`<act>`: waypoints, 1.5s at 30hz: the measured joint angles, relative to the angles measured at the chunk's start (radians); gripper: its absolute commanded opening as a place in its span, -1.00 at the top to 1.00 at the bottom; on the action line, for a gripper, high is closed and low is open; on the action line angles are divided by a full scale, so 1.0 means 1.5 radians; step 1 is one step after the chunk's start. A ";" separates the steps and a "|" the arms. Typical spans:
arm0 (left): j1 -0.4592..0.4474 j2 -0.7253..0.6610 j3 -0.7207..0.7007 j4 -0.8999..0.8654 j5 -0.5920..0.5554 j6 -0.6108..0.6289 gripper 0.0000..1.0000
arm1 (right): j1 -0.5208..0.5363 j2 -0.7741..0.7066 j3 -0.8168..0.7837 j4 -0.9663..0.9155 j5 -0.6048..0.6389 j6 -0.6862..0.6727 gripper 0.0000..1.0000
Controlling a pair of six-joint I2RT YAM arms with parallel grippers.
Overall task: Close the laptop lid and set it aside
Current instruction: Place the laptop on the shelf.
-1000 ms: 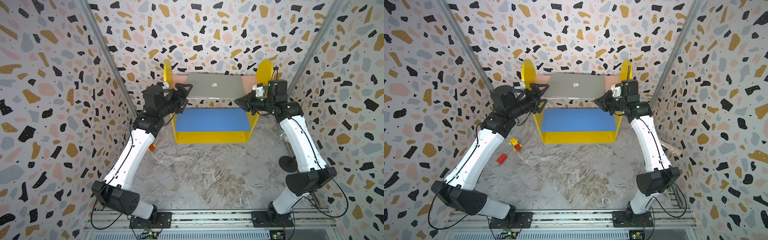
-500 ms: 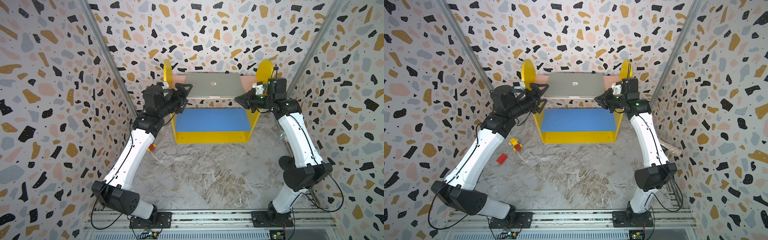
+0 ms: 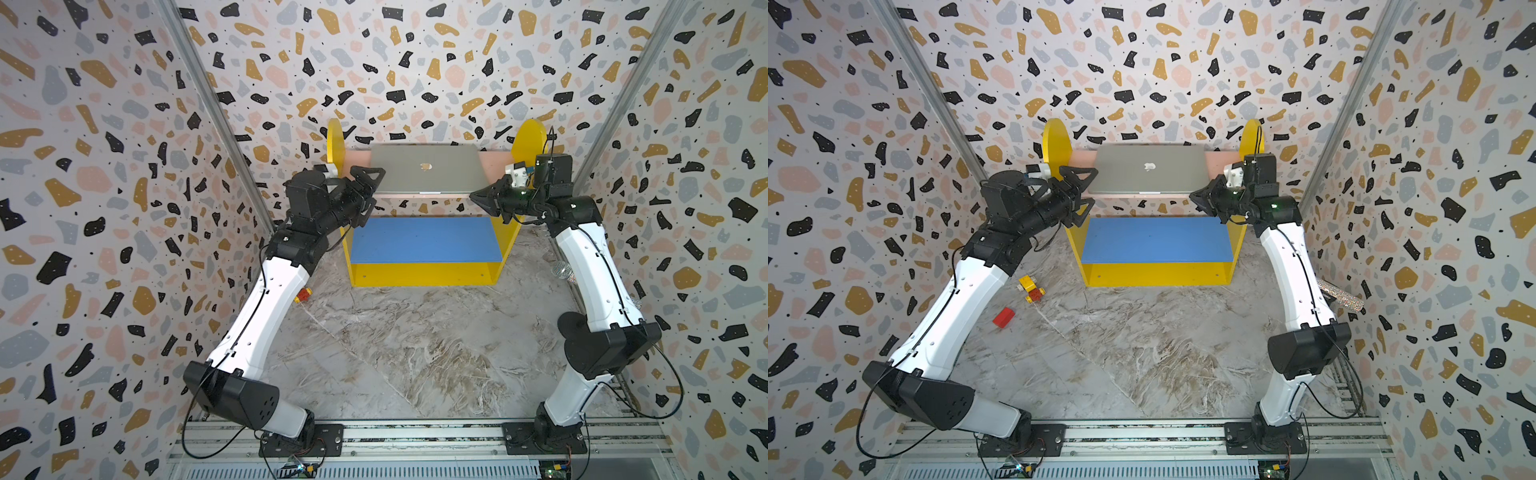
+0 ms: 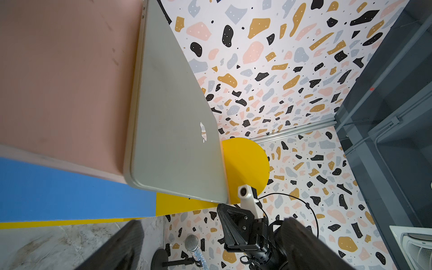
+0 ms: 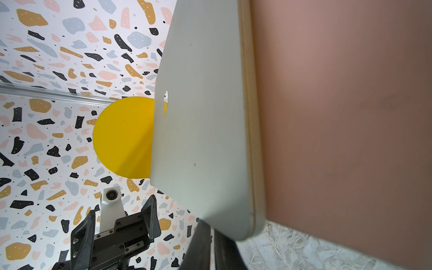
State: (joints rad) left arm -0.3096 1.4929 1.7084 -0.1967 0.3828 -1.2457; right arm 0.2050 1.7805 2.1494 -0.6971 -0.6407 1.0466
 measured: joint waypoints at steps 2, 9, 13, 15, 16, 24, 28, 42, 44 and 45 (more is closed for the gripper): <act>0.000 0.003 0.001 0.000 0.000 0.000 -0.91 | 0.000 0.001 0.000 0.000 0.000 0.000 0.78; 0.000 0.012 0.006 -0.001 0.000 0.000 -0.95 | -0.001 0.006 0.000 -0.001 0.001 0.000 0.76; 0.000 0.022 0.020 -0.003 0.000 0.000 -0.97 | -0.001 0.009 0.000 -0.003 -0.001 0.001 0.74; 0.000 0.027 0.030 -0.003 0.001 0.000 -0.98 | -0.001 0.008 0.000 -0.004 0.000 0.001 0.72; 0.000 0.028 0.033 -0.004 0.001 0.000 -0.98 | -0.002 0.008 0.000 -0.005 0.000 0.001 0.71; 0.000 0.029 0.039 -0.010 0.001 0.004 -1.00 | -0.002 0.000 -0.014 -0.005 0.003 -0.002 0.59; 0.000 0.027 0.039 -0.018 0.003 0.013 -0.99 | -0.005 -0.025 -0.048 -0.004 0.009 -0.014 0.45; 0.000 -0.075 0.006 -0.089 0.013 0.171 -0.99 | -0.006 -0.194 -0.201 0.014 0.057 -0.159 -0.34; 0.000 -0.102 -0.019 -0.098 0.014 0.209 -1.00 | -0.006 -0.231 -0.257 0.037 0.067 -0.194 -0.46; 0.000 -0.117 -0.037 -0.100 0.013 0.230 -0.99 | -0.006 -0.252 -0.290 0.052 0.075 -0.214 -0.53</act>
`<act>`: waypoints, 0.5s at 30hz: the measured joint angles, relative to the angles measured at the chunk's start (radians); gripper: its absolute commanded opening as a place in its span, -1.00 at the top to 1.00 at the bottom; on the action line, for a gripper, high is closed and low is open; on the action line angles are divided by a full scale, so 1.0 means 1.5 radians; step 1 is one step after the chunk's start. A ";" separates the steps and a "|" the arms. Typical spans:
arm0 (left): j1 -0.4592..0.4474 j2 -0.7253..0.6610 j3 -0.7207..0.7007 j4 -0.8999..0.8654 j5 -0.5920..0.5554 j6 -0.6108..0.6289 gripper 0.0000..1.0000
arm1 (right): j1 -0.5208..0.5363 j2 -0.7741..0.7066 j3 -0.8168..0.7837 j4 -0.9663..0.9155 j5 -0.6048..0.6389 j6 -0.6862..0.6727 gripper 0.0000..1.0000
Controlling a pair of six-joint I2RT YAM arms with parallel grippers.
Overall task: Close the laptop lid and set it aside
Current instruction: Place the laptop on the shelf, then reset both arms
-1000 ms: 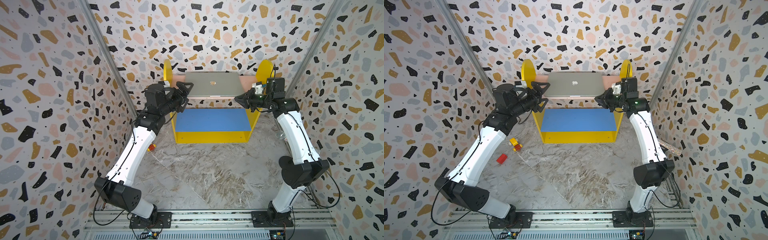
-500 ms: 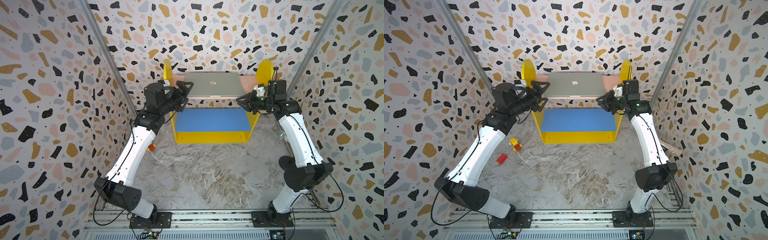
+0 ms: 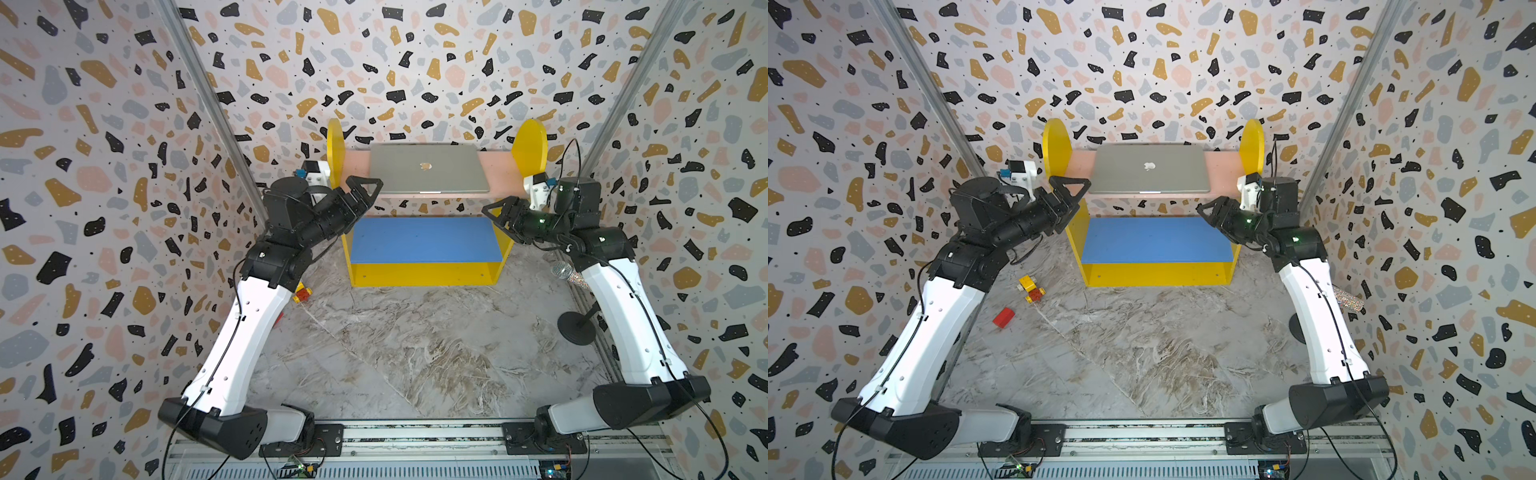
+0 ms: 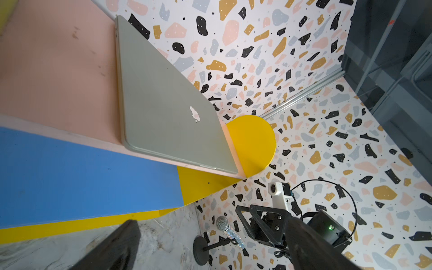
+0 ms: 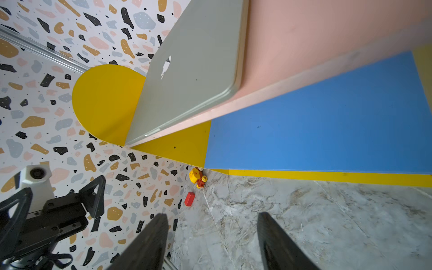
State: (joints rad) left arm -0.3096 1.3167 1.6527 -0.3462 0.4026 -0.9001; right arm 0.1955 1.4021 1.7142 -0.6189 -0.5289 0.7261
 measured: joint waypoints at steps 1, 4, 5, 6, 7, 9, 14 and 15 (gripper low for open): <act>0.000 -0.013 -0.017 -0.003 0.000 0.019 -0.99 | 0.000 -0.023 -0.038 0.017 0.008 -0.021 -0.60; 0.000 -0.055 -0.073 -0.015 -0.008 0.077 -0.99 | 0.000 -0.105 -0.167 0.092 0.037 -0.084 -0.85; 0.000 -0.070 -0.095 -0.017 -0.014 0.097 -0.99 | 0.000 -0.135 -0.214 0.124 0.044 -0.105 -0.96; 0.000 -0.084 -0.116 -0.019 -0.021 0.115 -0.99 | 0.000 -0.170 -0.268 0.159 0.056 -0.127 -0.99; 0.000 -0.098 -0.136 -0.022 -0.031 0.132 -0.99 | 0.000 -0.202 -0.319 0.194 0.068 -0.149 -0.99; 0.000 -0.129 -0.182 -0.022 -0.052 0.165 -0.99 | 0.000 -0.270 -0.425 0.268 0.098 -0.193 -1.00; 0.000 -0.223 -0.323 0.025 -0.121 0.234 -0.99 | 0.000 -0.390 -0.633 0.411 0.179 -0.302 -1.00; 0.000 -0.249 -0.364 0.046 -0.138 0.246 -0.99 | 0.000 -0.406 -0.665 0.430 0.198 -0.324 -1.00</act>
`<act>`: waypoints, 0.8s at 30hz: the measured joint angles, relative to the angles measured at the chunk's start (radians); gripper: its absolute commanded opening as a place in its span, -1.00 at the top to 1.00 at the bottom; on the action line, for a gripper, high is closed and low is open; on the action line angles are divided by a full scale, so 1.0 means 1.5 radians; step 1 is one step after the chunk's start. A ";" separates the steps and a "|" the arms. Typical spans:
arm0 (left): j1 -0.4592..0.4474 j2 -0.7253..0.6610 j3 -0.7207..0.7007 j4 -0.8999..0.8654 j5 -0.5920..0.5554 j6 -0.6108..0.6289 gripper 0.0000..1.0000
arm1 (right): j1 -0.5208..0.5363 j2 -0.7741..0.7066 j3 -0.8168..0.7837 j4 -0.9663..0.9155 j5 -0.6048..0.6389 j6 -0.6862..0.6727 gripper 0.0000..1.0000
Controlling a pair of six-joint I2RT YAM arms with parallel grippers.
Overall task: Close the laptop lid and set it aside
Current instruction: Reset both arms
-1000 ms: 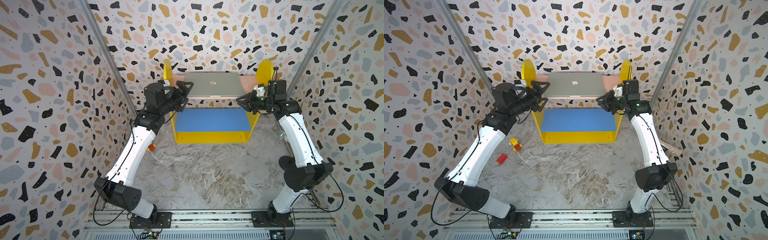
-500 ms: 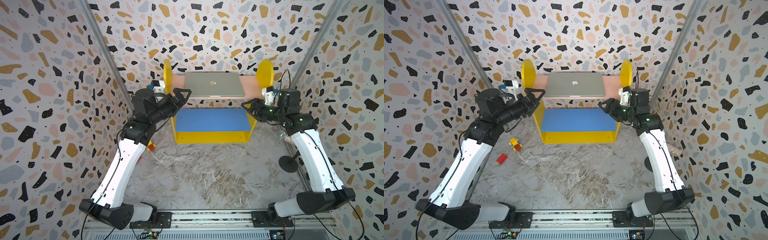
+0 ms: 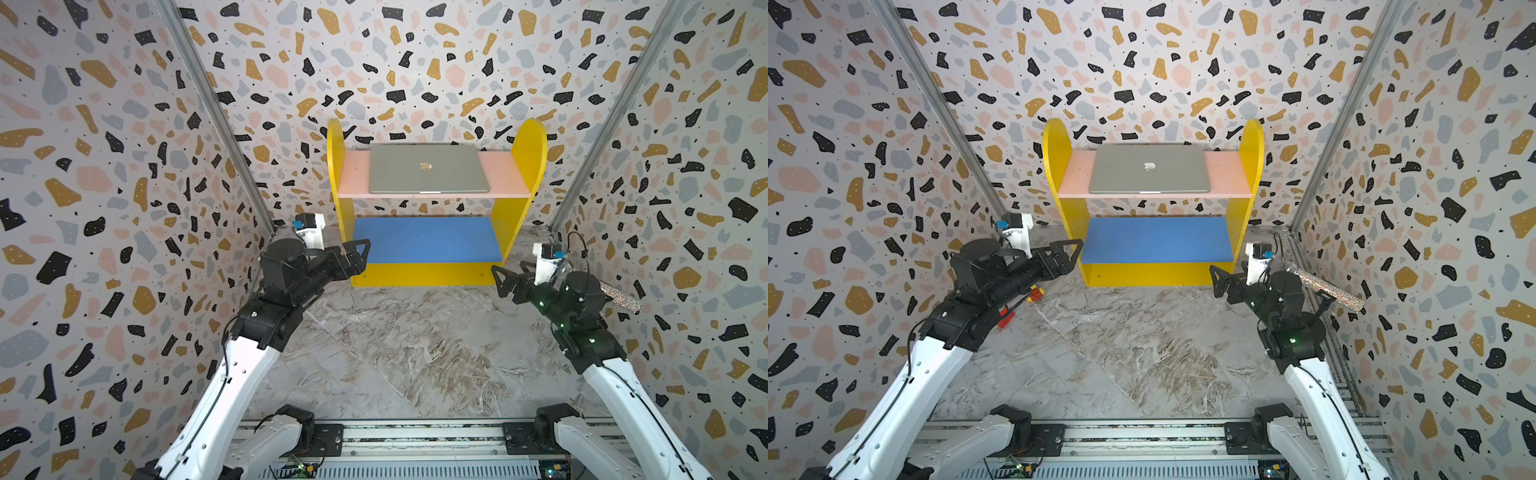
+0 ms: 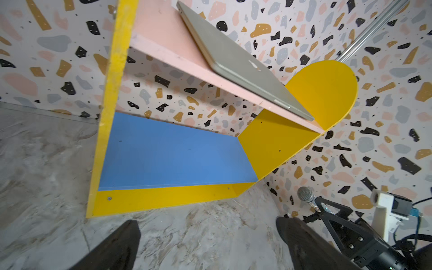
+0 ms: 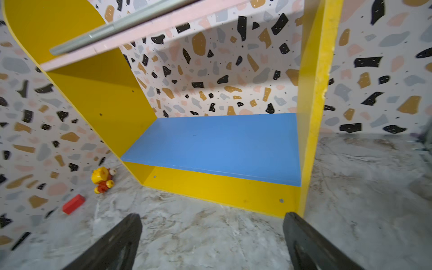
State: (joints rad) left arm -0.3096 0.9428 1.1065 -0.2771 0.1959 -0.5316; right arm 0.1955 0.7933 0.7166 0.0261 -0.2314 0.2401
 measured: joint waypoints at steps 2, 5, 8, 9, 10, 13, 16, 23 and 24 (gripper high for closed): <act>0.000 -0.047 -0.078 0.041 -0.033 0.018 -0.99 | 0.000 -0.028 -0.055 0.037 0.034 -0.039 -1.00; 0.000 -0.103 -0.191 0.088 -0.101 0.047 -0.99 | 0.000 -0.069 -0.148 0.103 0.109 -0.093 -1.00; 0.000 -0.114 -0.264 0.116 -0.164 0.077 -0.99 | 0.000 -0.092 -0.219 0.151 0.183 -0.125 -1.00; 0.000 -0.115 -0.286 0.126 -0.186 0.086 -0.99 | 0.000 -0.093 -0.234 0.163 0.201 -0.131 -1.00; 0.000 -0.116 -0.309 0.136 -0.210 0.094 -0.99 | 0.000 -0.090 -0.247 0.174 0.221 -0.137 -1.00; 0.000 -0.126 -0.373 0.160 -0.285 0.124 -0.99 | 0.000 -0.064 -0.266 0.213 0.265 -0.145 -1.00; 0.000 -0.127 -0.404 0.182 -0.348 0.165 -0.99 | 0.000 -0.023 -0.284 0.261 0.302 -0.146 -1.00; 0.005 -0.081 -0.434 0.274 -0.437 0.239 -0.99 | 0.000 0.049 -0.348 0.331 0.384 -0.161 -1.00; 0.006 -0.068 -0.441 0.281 -0.444 0.244 -0.99 | 0.000 0.055 -0.352 0.340 0.390 -0.163 -1.00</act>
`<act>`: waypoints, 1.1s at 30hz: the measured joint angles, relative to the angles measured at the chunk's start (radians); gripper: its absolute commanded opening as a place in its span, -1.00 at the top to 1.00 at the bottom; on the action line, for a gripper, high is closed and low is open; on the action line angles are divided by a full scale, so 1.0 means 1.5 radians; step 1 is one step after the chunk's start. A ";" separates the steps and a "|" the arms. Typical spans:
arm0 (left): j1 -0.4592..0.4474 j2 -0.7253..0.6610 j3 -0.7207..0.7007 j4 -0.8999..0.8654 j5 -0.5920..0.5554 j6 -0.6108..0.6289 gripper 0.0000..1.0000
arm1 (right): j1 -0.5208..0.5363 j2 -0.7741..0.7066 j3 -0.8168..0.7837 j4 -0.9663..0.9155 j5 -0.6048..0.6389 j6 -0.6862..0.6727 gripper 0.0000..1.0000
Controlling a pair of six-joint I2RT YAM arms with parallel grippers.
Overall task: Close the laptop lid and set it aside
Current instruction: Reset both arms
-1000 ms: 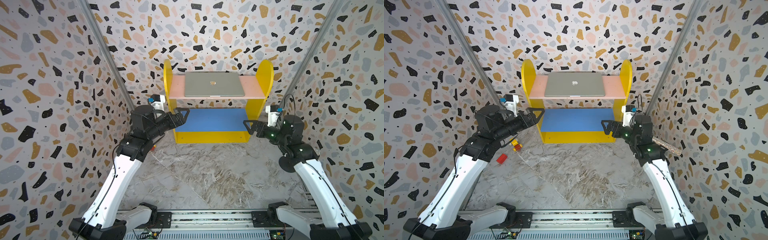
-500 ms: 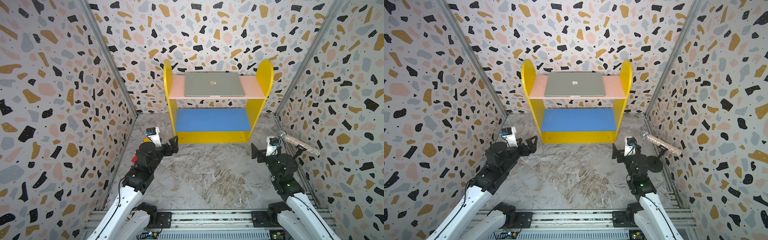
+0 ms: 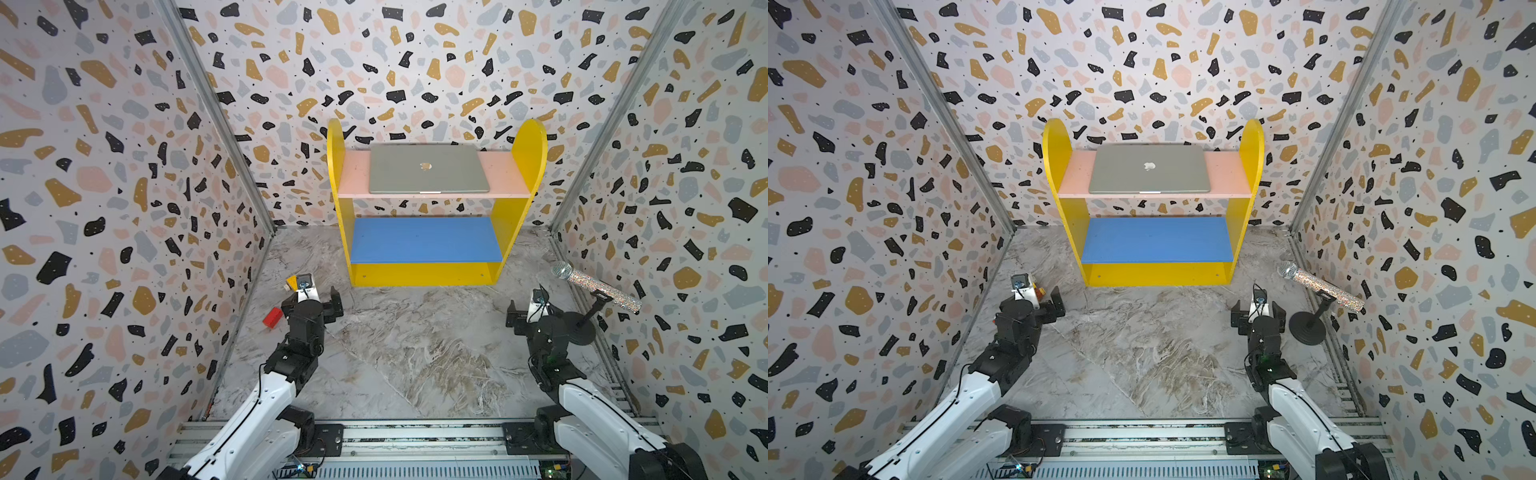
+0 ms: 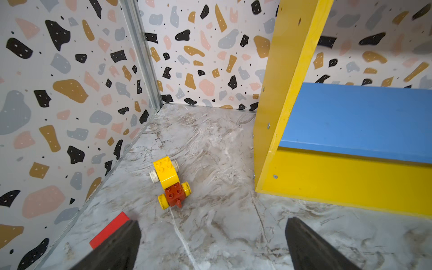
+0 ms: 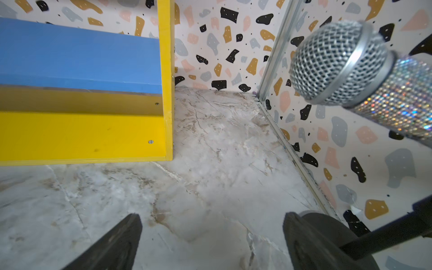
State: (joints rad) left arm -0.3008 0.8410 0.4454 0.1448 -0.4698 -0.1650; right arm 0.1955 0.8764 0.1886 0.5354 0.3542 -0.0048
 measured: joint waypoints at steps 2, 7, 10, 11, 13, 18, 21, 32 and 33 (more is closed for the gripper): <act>0.005 0.026 -0.011 0.010 -0.011 0.011 -0.99 | 0.000 0.017 -0.007 0.023 0.010 -0.003 -1.00; 0.029 0.085 -0.046 0.048 -0.028 0.023 -0.99 | 0.000 0.114 -0.024 0.115 0.022 -0.010 -1.00; 0.050 0.128 -0.075 0.095 -0.024 0.029 -0.99 | 0.000 0.187 -0.040 0.184 0.022 -0.021 -1.00; 0.057 0.145 -0.084 0.111 -0.020 0.034 -0.99 | 0.000 0.209 -0.042 0.204 0.021 -0.027 -1.00; 0.068 0.174 -0.093 0.139 -0.004 0.048 -0.99 | -0.003 0.244 -0.043 0.246 0.013 -0.035 -1.00; 0.092 0.235 -0.093 0.239 0.062 0.092 -0.99 | -0.022 0.388 -0.042 0.416 -0.019 -0.053 -1.00; 0.102 0.277 -0.093 0.304 0.094 0.101 -0.99 | -0.033 0.463 -0.041 0.467 -0.032 -0.054 -1.00; 0.110 0.384 -0.092 0.397 0.166 0.118 -0.99 | -0.103 0.435 0.077 0.328 -0.123 -0.021 -1.00; 0.111 0.384 -0.091 0.399 0.167 0.118 -0.99 | -0.110 0.435 0.088 0.316 -0.126 -0.014 -1.00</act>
State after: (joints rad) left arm -0.1345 1.4170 0.3084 0.7429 -0.2192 0.0124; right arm 0.0311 1.5284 0.3202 1.0088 0.1646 -0.0265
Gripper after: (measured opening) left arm 0.996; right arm 0.999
